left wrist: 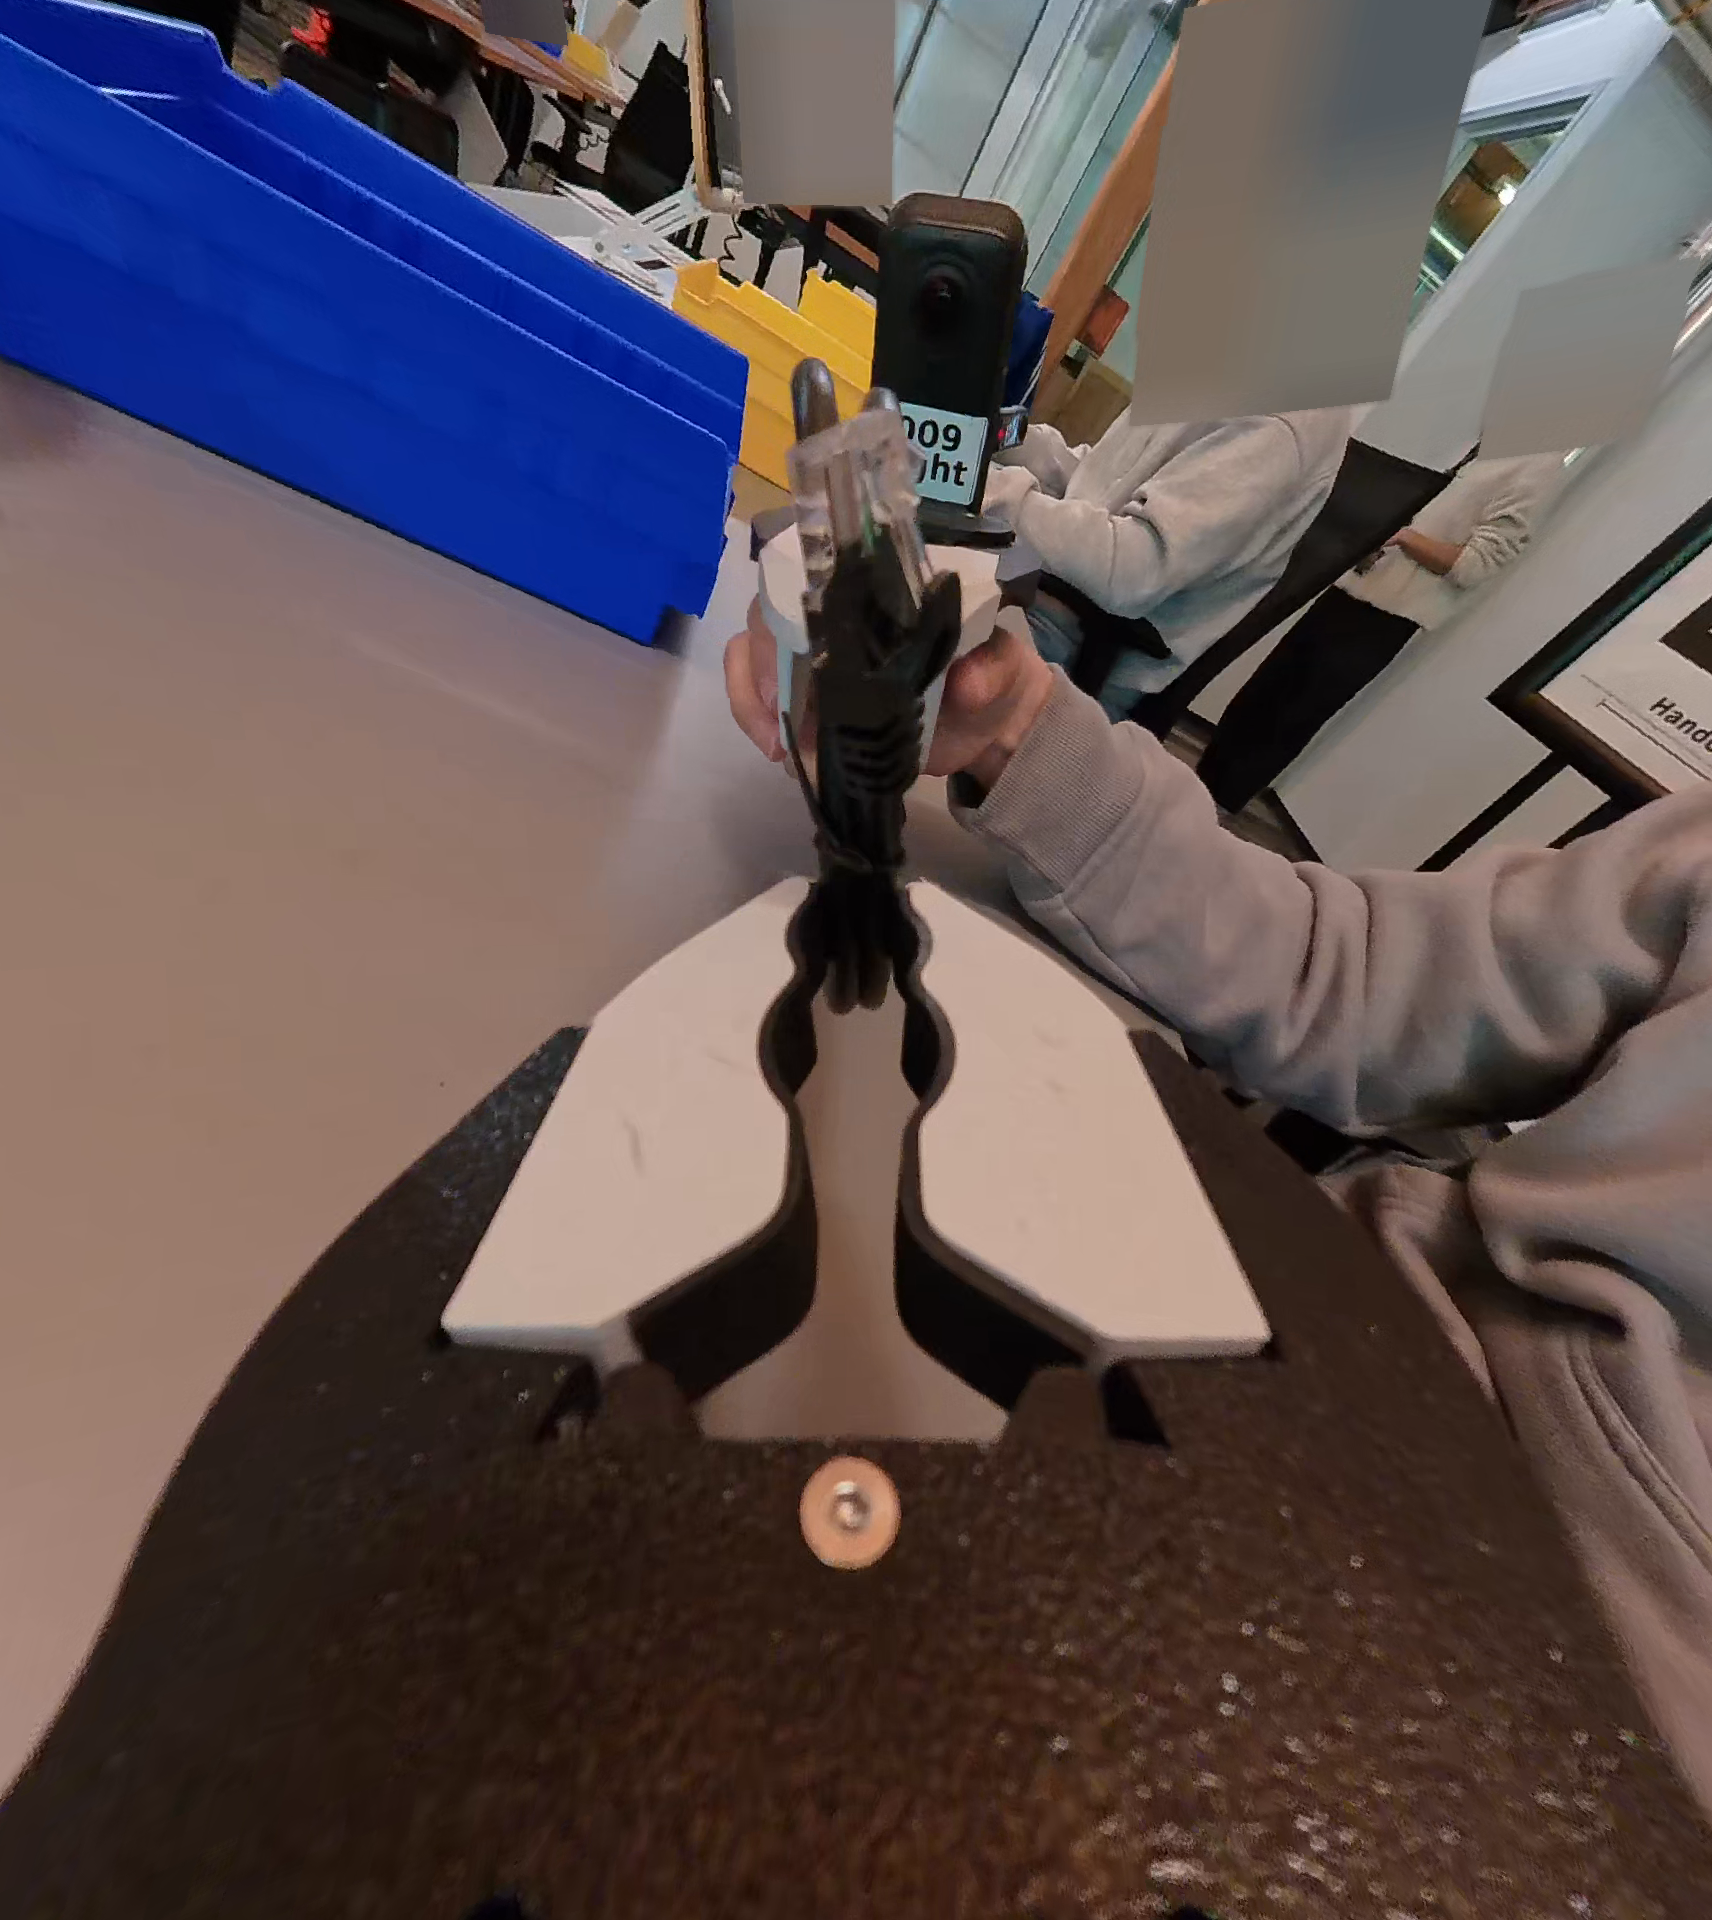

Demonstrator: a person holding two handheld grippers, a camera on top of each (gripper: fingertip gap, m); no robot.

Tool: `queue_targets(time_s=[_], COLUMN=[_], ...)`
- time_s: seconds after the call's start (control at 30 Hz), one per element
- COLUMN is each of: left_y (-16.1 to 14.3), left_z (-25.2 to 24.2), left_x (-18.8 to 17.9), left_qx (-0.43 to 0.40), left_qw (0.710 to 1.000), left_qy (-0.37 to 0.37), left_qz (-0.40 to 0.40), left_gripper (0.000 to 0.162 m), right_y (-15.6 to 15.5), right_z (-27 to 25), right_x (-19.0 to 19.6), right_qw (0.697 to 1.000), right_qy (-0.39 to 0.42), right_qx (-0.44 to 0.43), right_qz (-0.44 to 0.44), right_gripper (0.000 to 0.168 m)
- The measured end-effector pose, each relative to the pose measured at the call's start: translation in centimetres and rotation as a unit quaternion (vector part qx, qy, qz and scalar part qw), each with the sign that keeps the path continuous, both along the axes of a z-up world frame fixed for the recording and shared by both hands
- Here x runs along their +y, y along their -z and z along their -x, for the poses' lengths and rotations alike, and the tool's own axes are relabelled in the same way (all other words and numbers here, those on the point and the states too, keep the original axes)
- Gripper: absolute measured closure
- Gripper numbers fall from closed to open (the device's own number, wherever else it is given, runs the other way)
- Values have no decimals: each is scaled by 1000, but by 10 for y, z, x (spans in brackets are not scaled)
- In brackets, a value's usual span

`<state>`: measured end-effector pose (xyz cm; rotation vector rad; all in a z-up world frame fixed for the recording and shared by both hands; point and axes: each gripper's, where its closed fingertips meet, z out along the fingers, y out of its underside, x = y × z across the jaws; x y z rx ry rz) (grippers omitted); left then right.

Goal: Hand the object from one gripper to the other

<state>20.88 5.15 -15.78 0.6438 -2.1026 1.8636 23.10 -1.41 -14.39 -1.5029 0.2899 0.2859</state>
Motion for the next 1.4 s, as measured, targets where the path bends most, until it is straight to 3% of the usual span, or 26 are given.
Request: queue_targets(time_s=[0.07,0.2,0.3,0.4,0.5,0.6,0.7,0.83,1.13,1.2,1.3,1.4], left_y=[-1,-24,-35,-34,-25,-15,-12,-14,-15,-14,-14,-18], left_z=[-4,-23,-36,-42,-43,-42,-42,-42,-47,-48,-49,-49], left_x=[4,9,14,14,8,0,-3,-2,6,6,7,8], left_qx=[-5,-58,-93,-131,-144,-146,-142,-131,-118,-118,-127,-133], left_qw=[1000,991,978,968,968,971,972,974,972,971,970,968], left_qy=[-13,-97,-159,-196,-196,-186,-184,-180,-191,-193,-198,-204], left_qz=[4,79,97,85,63,40,35,51,71,70,64,64], left_gripper=[150,147,105,95,100,102,106,110,115,115,115,115], right_y=[2,-17,-44,-81,-104,-93,-64,-15,36,35,14,-23], right_z=[3,-3,-7,-30,-61,-84,-108,-135,-154,-153,-142,-120], right_x=[3,6,-2,-41,-120,-205,-250,-243,-243,-243,-255,-258], right_qw=[1000,999,992,960,890,820,803,845,818,816,792,758], right_qy=[-11,9,42,164,354,528,582,507,526,530,574,627], right_qx=[-10,4,-3,-9,11,20,55,165,168,157,120,22], right_qz=[12,-48,-121,-227,-286,-219,-120,-42,161,166,171,179], right_gripper=[158,158,159,158,158,158,158,157,157,155,127,108])
